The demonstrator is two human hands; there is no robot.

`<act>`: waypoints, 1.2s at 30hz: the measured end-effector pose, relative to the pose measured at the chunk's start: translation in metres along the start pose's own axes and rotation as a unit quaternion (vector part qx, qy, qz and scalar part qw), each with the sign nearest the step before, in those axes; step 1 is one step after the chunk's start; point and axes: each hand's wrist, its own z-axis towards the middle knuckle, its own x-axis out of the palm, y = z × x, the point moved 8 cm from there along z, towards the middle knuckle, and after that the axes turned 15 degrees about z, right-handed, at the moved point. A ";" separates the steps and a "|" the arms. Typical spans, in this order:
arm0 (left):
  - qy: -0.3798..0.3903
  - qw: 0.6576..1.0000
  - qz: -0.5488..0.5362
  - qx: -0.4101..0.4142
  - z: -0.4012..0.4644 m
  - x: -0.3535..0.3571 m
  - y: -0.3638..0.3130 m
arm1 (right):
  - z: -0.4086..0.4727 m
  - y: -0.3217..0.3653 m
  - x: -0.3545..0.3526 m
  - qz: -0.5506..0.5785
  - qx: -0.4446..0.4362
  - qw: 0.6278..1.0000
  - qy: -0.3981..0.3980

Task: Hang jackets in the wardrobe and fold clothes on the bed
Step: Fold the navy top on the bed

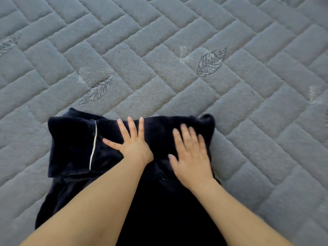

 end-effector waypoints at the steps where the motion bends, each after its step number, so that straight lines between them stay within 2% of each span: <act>1: -0.005 1.000 0.000 0.003 0.003 0.001 -0.001 | -0.003 -0.015 0.004 -0.013 0.010 1.000 0.011; 3: -0.013 1.000 -0.003 0.005 0.008 0.004 -0.001 | -0.001 -0.033 0.007 -0.032 0.007 0.999 0.024; 5: -0.018 1.000 -0.005 0.010 0.012 0.005 -0.001 | 0.004 -0.037 0.007 0.004 0.000 1.000 0.029; 8: -0.022 1.000 -0.003 0.016 0.017 0.009 -0.002 | 0.015 -0.035 -0.010 0.109 0.008 0.993 -0.034; 10: -0.030 0.999 -0.002 0.018 0.017 0.008 -0.001 | 0.031 -0.036 -0.030 0.111 0.025 0.991 -0.073; 11: -0.034 0.999 0.001 0.019 0.017 0.008 -0.001 | 0.044 -0.037 -0.038 0.094 0.042 0.993 -0.057; 14: -0.032 0.999 0.008 0.032 0.013 0.004 0.000 | 0.082 -0.038 -0.052 0.023 0.071 0.995 0.071; 17: -0.023 0.996 -0.011 0.083 0.004 -0.007 0.003 | 0.091 -0.026 -0.076 0.004 0.029 0.988 0.150; 18: -0.054 0.992 -0.031 0.107 0.000 -0.015 0.007 | 0.090 -0.019 -0.082 0.024 0.000 0.987 0.161; 20: -0.197 0.965 -0.058 0.163 -0.019 -0.044 0.017 | 0.081 -0.005 -0.092 0.023 -0.076 0.983 0.167; 23: -0.405 0.874 -0.060 0.261 -0.072 -0.074 0.024 | 0.064 0.012 -0.089 -0.039 -0.155 0.968 0.195; 25: -0.458 0.825 -0.062 0.325 -0.094 -0.077 0.021 | 0.057 0.025 -0.086 -0.048 -0.171 0.961 0.212; 26: -0.445 0.827 -0.054 0.340 -0.097 -0.076 0.019 | 0.055 0.029 -0.085 -0.040 -0.165 0.959 0.225; 28: -0.385 0.860 -0.032 0.333 -0.089 -0.075 0.020 | 0.054 0.033 -0.083 0.004 -0.113 0.959 0.260; 30: -0.286 0.905 -0.034 0.312 -0.070 -0.075 0.024 | 0.052 0.029 -0.082 0.045 -0.026 0.952 0.303; 31: -0.247 0.917 -0.018 0.314 -0.065 -0.076 0.024 | 0.051 0.026 -0.081 0.026 0.004 0.947 0.321; 32: -0.235 0.916 0.009 0.327 -0.066 -0.081 0.022 | 0.048 0.023 -0.080 -0.016 0.028 0.940 0.338; 34: -0.266 0.892 0.031 0.365 -0.080 -0.093 0.014 | 0.044 0.014 -0.080 -0.121 0.075 0.918 0.369; 36: -0.266 0.874 -0.037 0.404 -0.101 -0.100 0.013 | 0.037 0.008 -0.083 -0.214 0.118 0.891 0.383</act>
